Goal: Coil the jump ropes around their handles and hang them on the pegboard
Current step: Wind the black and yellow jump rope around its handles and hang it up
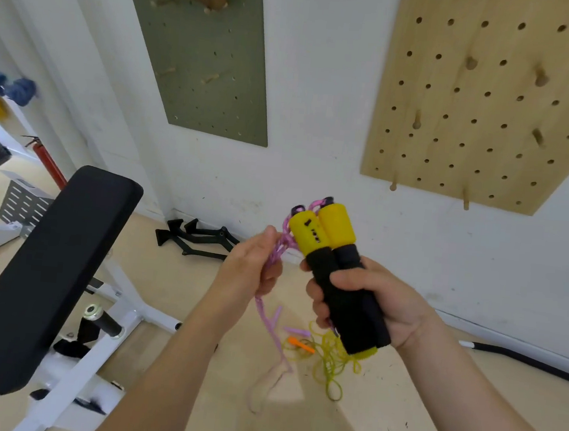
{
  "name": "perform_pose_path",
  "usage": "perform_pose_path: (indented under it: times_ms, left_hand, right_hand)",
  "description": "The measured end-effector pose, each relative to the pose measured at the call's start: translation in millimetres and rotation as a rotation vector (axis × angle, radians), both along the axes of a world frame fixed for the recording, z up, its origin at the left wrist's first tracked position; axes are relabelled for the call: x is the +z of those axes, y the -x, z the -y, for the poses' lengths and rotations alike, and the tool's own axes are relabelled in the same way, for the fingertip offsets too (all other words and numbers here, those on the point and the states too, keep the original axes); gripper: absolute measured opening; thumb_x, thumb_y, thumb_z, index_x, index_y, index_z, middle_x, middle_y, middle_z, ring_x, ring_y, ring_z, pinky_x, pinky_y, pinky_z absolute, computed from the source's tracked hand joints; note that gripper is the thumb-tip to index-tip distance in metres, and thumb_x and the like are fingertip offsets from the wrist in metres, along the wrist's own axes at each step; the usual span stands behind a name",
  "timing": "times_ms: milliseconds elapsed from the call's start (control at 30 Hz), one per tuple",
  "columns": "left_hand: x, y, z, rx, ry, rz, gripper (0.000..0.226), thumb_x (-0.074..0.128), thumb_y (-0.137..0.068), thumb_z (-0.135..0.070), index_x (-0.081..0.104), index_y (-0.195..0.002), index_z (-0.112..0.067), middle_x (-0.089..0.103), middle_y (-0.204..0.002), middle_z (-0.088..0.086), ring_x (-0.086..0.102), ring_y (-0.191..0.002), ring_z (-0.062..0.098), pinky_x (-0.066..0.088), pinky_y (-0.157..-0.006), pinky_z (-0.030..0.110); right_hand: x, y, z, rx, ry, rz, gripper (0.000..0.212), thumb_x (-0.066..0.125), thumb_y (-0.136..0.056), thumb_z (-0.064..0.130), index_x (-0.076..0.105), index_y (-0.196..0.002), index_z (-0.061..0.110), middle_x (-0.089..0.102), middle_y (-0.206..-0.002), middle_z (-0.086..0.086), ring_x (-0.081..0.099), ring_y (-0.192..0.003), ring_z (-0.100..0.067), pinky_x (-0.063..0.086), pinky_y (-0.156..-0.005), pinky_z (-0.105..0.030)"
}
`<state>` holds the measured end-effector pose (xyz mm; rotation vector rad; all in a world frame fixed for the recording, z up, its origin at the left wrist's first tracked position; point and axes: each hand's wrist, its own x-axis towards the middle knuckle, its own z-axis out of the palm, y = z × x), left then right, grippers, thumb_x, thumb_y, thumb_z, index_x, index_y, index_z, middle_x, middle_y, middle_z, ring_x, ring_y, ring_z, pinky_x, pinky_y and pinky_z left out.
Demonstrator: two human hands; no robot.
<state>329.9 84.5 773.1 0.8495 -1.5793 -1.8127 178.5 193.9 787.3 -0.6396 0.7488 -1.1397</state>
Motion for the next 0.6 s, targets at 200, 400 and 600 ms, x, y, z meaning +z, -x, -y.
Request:
perform_pose_path:
  times_ms: [200,400,600]
  left_hand:
    - [-16,3,-28,-0.144,1.188,1.033,0.021,0.043,-0.094,-0.013,0.050,-0.112,-0.019,0.062,-0.095,0.004,0.061,-0.085,0.025,0.040,-0.066,0.033]
    - [11,6,-47,-0.462,1.572,1.134,0.027,0.078,-0.060,-0.017,0.067,-0.085,-0.016,0.062,-0.069,0.000,0.062,-0.059,0.018,0.029,-0.048,0.024]
    - [23,0,-26,-0.475,1.705,0.996,0.012,0.058,-0.090,-0.026,0.066,-0.092,-0.017,0.062,-0.086,0.002,0.062,-0.078,0.024,0.042,-0.059,0.033]
  right_hand:
    - [-2,-9,6,-0.200,-0.170,-0.635,0.013,0.065,-0.080,-0.003,0.056,-0.087,0.004,0.060,-0.074,-0.018,0.068,-0.070,-0.035,0.056,-0.070,-0.047]
    - [-28,-15,13,-0.136,-0.065,-2.006,0.021,0.053,-0.080,0.010,0.039,-0.095,0.013,0.061,-0.096,-0.011,0.060,-0.082,-0.032,0.030,-0.049,-0.033]
    - [-27,-13,-1,0.006,0.236,-2.425,0.035,0.059,-0.075,0.002,0.049,-0.109,0.005,0.059,-0.098,-0.011,0.063,-0.084,-0.030,0.013,-0.045,-0.028]
